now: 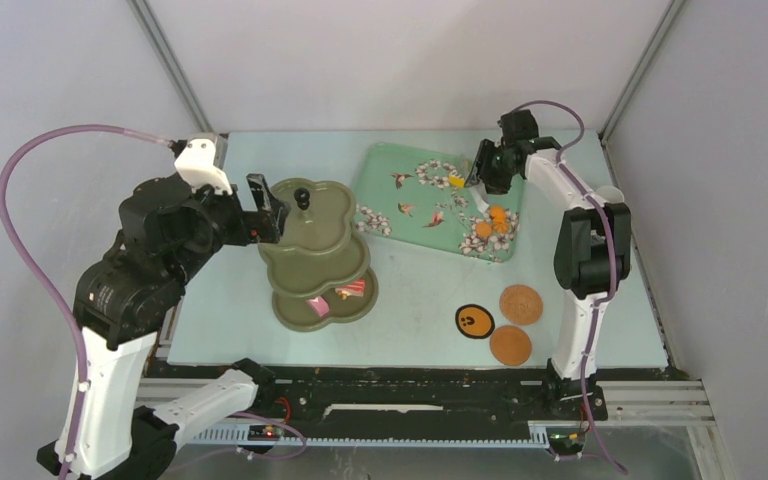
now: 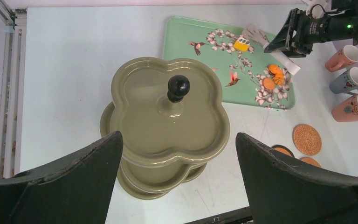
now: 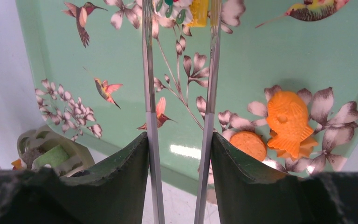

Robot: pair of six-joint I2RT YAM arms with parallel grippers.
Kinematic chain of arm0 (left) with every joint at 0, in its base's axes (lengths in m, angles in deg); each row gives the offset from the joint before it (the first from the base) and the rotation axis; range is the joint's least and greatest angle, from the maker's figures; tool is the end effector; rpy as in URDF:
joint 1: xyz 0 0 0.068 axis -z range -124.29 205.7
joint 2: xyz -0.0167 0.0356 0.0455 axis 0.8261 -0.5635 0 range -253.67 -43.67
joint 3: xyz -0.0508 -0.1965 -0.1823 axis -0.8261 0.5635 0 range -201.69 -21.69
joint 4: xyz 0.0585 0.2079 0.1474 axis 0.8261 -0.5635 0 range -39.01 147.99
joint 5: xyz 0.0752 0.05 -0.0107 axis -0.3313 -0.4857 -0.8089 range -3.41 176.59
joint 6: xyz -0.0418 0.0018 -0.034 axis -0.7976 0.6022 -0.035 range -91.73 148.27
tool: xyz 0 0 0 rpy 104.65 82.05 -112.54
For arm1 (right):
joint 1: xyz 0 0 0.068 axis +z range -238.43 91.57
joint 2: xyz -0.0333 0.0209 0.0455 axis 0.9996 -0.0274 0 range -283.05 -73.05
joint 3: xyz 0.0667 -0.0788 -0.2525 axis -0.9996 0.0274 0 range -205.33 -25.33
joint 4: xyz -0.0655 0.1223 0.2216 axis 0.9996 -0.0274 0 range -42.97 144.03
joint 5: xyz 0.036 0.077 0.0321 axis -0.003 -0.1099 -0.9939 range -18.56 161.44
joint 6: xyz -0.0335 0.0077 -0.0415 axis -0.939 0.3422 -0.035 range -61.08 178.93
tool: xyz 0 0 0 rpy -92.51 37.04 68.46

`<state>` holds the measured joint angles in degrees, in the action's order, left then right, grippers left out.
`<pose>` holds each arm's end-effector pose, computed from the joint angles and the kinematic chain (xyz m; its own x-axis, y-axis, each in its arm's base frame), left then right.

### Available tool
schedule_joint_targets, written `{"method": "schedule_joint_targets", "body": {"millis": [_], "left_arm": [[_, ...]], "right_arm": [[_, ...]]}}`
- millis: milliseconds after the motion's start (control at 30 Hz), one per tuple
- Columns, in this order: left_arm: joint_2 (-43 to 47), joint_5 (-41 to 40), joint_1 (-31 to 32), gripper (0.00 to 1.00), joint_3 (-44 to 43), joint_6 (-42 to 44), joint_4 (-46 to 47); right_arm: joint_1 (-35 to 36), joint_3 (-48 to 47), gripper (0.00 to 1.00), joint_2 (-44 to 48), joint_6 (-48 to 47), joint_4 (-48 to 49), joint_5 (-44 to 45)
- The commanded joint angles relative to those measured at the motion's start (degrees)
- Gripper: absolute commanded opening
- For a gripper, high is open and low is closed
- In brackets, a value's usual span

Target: Serve the afternoon tea

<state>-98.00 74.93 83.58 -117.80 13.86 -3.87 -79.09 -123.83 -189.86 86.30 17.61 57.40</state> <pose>0.1015 -0.0456 0.4987 -0.3662 -0.0820 -0.9269 0.2055 0.9644 -0.1665 0.4456 0.0820 0.2405 -0.8514 0.3121 -0.4216 0.1080 0.8908 0.4414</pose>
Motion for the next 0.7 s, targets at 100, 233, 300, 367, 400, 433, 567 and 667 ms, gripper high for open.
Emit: {"method": "schedule_joint_targets", "body": {"millis": [100,233,300,367,400,433,567,667], "left_arm": [[0.41,0.06,0.13,0.98,0.49,1.82,1.05],[0.53,0.06,0.09,0.98,0.58,1.93,0.98],[0.65,0.06,0.1,0.98,0.58,2.02,1.13],[0.7,0.21,0.1,0.98,0.74,2.02,1.17],[0.81,0.19,0.15,0.98,0.8,2.02,1.17],[0.85,0.16,0.11,0.98,0.9,2.02,1.17],[1.32,0.08,0.09,0.98,1.17,2.07,1.18],[1.61,-0.1,0.19,0.98,1.45,2.07,1.05]], "right_arm": [[2.53,-5.56,0.51,-1.94,-0.53,-1.93,7.4],[3.79,-7.58,0.51,-3.39,-0.23,-4.25,10.45],[4.58,-8.6,0.51,-4.12,-0.28,-4.92,11.34],[5.21,-9.26,0.51,-4.65,-0.2,-4.95,11.53],[5.44,-9.66,0.52,-5.08,-0.07,-5.1,11.38],[5.62,-10.11,0.52,-5.45,0.1,-5.33,11.33],[6.4,-11.96,0.52,-7.01,0.67,-6.79,12.52],[7.18,-12.61,0.52,-7.29,0.89,-7.1,13.61]]}}
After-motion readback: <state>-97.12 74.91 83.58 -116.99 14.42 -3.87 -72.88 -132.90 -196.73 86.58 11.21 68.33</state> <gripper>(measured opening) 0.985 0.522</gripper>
